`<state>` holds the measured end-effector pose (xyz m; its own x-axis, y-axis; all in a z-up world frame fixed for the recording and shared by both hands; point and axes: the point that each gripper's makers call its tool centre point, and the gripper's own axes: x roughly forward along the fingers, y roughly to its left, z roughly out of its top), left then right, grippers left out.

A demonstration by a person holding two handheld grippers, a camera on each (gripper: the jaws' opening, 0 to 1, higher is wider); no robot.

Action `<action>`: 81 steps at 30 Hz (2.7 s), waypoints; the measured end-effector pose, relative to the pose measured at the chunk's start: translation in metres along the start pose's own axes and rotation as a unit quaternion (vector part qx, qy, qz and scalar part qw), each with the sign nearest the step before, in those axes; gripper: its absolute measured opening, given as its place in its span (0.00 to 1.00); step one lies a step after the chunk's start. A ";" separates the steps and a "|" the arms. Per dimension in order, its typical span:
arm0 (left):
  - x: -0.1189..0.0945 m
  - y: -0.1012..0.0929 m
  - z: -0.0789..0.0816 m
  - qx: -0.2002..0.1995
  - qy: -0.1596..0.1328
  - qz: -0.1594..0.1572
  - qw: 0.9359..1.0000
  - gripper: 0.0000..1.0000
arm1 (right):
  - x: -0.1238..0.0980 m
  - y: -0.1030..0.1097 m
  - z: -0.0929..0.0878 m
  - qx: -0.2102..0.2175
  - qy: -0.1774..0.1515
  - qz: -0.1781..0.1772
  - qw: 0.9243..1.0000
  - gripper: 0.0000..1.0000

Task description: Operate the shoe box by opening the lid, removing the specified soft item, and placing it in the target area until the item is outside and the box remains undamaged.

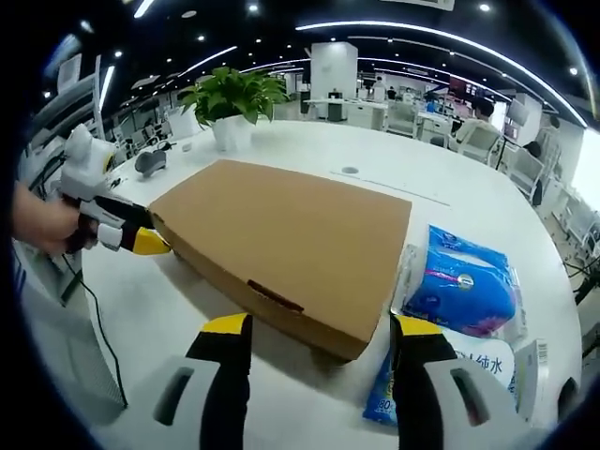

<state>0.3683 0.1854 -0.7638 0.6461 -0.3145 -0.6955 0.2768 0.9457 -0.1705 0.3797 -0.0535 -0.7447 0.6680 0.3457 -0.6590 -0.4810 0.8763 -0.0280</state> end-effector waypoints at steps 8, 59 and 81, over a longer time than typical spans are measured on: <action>-0.027 -0.002 -0.005 -0.027 -0.035 -0.005 0.999 0.57 | -0.021 0.001 0.006 0.015 -0.032 0.010 0.999 0.61; -0.270 -0.109 0.042 0.034 -0.314 -0.041 0.948 0.90 | -0.300 -0.007 0.066 -0.044 -0.337 0.052 0.939 0.92; -0.247 -0.110 0.024 0.023 -0.280 -0.020 0.960 0.85 | -0.285 -0.013 0.048 -0.066 -0.311 0.040 0.947 0.92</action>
<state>0.1952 0.1567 -0.5569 0.9112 -0.3584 -0.2030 0.3330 0.9311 -0.1489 0.2223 -0.1477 -0.5204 0.8123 0.5756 -0.0938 -0.5831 0.8039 -0.1170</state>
